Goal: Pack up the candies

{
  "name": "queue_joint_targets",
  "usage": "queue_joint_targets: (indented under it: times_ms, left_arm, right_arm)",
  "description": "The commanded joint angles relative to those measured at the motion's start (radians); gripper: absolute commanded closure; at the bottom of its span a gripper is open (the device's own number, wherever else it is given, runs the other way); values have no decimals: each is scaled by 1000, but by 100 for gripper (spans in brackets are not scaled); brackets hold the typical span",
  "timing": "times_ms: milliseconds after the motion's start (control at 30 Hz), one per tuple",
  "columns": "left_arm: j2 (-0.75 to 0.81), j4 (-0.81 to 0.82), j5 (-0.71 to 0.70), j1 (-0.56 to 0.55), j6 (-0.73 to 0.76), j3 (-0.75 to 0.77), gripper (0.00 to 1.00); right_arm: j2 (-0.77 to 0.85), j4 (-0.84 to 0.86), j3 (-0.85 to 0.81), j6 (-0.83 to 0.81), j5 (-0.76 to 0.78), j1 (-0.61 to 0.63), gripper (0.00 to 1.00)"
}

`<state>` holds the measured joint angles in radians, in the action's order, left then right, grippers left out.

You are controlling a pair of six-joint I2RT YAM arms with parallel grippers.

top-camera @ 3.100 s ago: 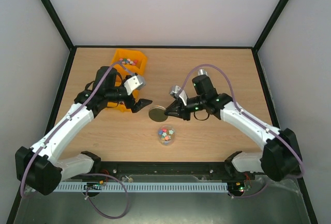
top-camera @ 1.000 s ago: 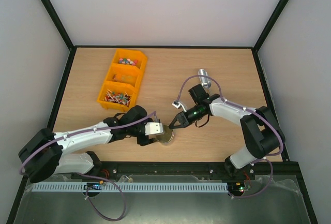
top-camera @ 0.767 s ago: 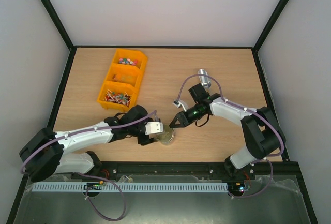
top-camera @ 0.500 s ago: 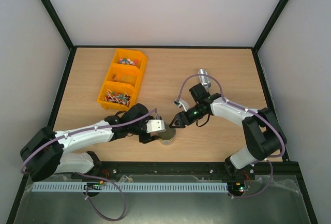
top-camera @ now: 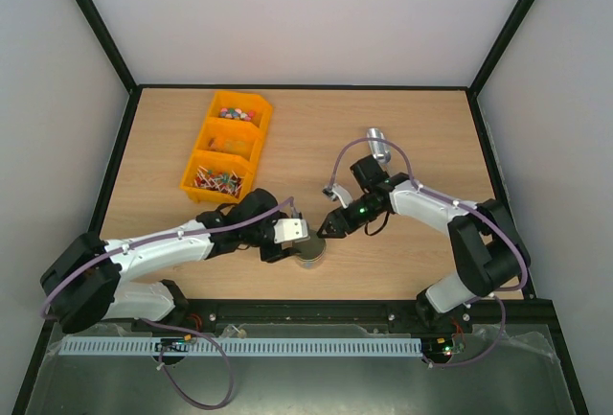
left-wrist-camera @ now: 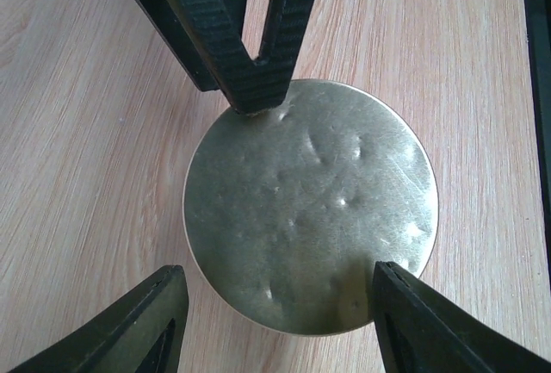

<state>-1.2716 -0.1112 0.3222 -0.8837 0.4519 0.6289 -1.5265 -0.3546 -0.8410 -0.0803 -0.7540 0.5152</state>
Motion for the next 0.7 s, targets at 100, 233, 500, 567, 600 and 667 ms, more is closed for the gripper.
queue_joint_targets:
  times_ms: [100, 233, 500, 567, 600, 667]
  left_arm:
    - [-25, -12, 15, -8, 19, 32, 40]
    - [-32, -36, -4, -9, 36, 34, 42]
    - [-38, -62, -37, 28, 86, 6, 44]
    - [-44, -65, -48, 53, 110, 3, 44]
    - [-48, -70, -54, 67, 125, 4, 45]
    - [-49, -81, -58, 98, 146, 10, 45]
  right_arm:
    - [-96, -53, 3, -34, 0, -4, 59]
    - [-136, -69, -13, -47, 8, -4, 70]
    - [-164, 77, -16, 39, -38, 3, 72]
    - [-186, 117, -28, 61, -44, 3, 72]
    - [-201, 127, -39, 64, -46, 3, 72]
    - [-224, 159, -53, 72, -46, 3, 72]
